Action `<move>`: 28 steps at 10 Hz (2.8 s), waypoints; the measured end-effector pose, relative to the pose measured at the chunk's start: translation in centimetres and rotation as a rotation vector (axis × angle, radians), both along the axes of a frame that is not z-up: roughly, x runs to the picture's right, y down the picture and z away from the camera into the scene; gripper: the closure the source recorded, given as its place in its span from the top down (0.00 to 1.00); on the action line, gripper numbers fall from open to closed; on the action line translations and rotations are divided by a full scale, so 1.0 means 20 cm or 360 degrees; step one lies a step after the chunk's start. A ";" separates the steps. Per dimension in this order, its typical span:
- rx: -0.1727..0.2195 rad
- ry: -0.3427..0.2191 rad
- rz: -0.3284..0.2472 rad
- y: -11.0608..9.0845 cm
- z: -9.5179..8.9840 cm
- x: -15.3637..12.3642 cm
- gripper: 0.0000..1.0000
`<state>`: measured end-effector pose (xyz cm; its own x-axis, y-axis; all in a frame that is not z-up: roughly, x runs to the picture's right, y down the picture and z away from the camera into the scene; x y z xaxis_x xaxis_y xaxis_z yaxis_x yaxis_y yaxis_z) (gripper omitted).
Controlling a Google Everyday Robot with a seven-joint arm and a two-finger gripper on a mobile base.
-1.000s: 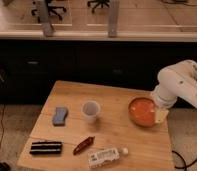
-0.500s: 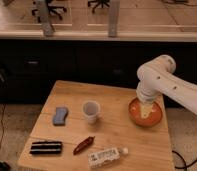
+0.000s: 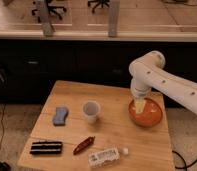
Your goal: Move the arm in a circular motion
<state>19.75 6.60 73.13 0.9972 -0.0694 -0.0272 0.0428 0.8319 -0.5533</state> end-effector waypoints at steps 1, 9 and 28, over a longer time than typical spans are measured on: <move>-0.0010 0.0003 -0.0019 0.00 0.02 0.01 0.80; -0.0031 -0.0016 -0.0077 -0.01 0.10 -0.03 0.80; -0.0068 -0.0094 -0.0231 0.02 0.26 -0.04 0.80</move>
<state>18.93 7.09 78.37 0.9764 -0.2129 0.0373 0.1945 0.7902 -0.5812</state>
